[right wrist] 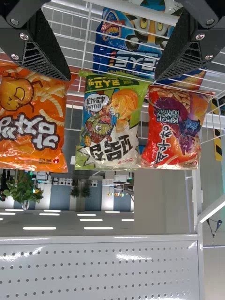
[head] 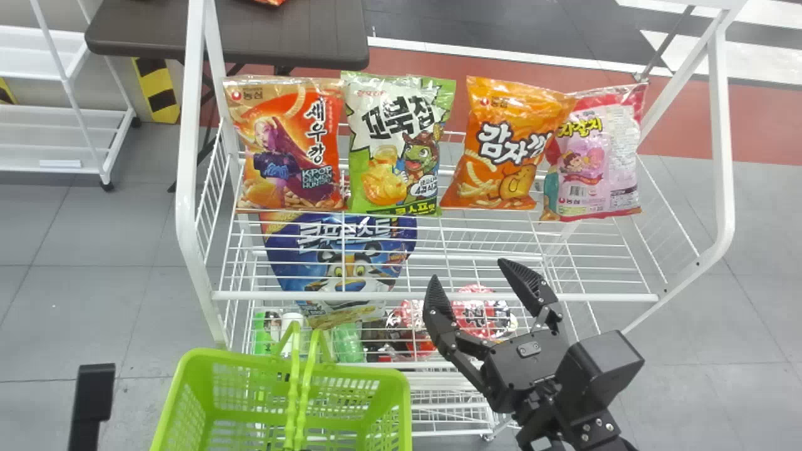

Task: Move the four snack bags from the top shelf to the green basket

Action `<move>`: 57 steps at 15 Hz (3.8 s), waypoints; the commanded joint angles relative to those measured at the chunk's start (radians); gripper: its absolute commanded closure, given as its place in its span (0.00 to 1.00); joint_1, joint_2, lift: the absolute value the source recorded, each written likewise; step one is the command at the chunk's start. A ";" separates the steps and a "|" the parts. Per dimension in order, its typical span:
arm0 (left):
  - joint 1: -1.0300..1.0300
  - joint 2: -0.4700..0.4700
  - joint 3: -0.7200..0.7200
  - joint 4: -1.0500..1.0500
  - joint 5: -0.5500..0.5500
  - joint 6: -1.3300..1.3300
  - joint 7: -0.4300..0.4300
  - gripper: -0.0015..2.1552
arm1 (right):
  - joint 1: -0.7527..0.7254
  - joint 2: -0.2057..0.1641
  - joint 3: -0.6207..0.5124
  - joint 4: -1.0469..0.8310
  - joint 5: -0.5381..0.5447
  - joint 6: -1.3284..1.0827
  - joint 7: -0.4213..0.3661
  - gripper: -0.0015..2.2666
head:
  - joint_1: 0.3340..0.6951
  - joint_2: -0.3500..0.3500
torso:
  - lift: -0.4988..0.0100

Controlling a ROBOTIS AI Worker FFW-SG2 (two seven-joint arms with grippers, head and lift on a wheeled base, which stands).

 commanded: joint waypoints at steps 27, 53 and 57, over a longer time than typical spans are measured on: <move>-0.072 0.006 -0.016 0.118 -0.036 -0.006 -0.091 0.84 | -0.844 0.002 0.379 0.632 -0.064 0.362 -0.159 0.08 | 1.00 0.60 | 0.98; -0.072 -0.011 0.078 0.075 0.017 0.003 -0.111 0.84 | -0.100 -0.279 0.289 -0.488 0.054 1.089 -0.218 0.85 | 1.00 0.49 | 0.98; -0.051 -0.027 0.092 0.057 0.022 -0.003 -0.115 0.84 | -0.043 -0.311 0.283 -0.595 0.014 1.467 -0.132 0.85 | 1.00 0.36 | 0.98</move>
